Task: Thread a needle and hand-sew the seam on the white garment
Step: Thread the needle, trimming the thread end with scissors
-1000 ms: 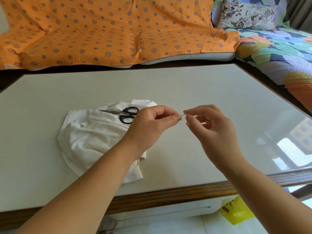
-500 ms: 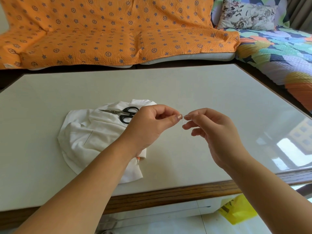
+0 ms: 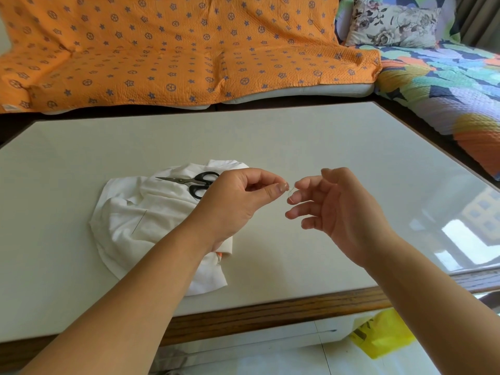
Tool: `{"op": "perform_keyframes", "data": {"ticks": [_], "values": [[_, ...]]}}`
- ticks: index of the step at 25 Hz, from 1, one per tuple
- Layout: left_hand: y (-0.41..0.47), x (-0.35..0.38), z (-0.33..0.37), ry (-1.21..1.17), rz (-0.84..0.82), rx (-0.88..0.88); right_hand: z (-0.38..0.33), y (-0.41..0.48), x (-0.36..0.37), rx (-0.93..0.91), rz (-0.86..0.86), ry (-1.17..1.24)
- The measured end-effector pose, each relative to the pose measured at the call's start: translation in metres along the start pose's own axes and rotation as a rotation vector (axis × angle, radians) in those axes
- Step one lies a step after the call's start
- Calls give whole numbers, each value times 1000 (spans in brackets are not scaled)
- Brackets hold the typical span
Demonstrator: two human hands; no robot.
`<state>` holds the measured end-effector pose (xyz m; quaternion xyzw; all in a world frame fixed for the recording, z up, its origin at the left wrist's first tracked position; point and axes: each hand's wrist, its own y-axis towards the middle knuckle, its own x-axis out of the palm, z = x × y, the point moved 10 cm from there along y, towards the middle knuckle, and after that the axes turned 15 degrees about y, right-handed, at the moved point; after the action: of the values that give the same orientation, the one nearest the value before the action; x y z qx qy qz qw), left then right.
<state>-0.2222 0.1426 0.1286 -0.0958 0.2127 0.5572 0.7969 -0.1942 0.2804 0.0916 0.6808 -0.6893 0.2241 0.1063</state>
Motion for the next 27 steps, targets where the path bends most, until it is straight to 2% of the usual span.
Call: {"op": "perform_keyframes", "data": {"ticks": [5,8,17,22,27], "values": [[0,-6,2,42,51,21,7,-2,2,65,-68,-116],[-1,-6,3,47,54,26,13,-4,8,78,-106,-70],[2,-10,-6,1,75,-29,5,0,-5,43,6,25],[2,-9,-6,-10,63,-29,1,-6,8,-34,-50,-83],[1,-5,-6,-13,41,-34,-4,-4,2,-87,31,-91]]}}
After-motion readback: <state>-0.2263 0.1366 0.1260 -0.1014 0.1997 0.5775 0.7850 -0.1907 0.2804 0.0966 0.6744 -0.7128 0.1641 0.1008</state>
